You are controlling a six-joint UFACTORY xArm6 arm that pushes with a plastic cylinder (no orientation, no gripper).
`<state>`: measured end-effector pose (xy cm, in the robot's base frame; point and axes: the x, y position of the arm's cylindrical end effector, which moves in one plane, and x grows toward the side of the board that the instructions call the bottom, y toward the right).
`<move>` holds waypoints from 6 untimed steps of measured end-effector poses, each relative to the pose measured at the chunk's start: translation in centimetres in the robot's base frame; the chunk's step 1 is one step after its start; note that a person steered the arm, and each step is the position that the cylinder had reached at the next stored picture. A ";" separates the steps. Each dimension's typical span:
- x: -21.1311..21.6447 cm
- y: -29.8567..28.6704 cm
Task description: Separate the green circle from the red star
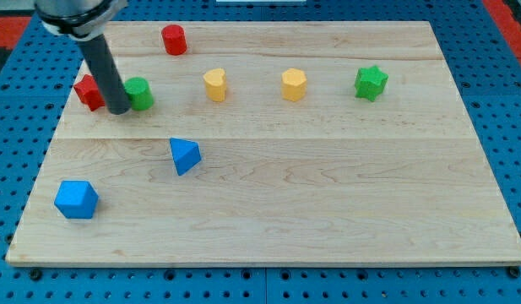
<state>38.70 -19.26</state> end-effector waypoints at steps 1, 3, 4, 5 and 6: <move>-0.6 2.4; 1.7 1.2; -0.4 1.2; -5.1 1.1; -6.7 -1.5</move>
<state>32.03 -20.74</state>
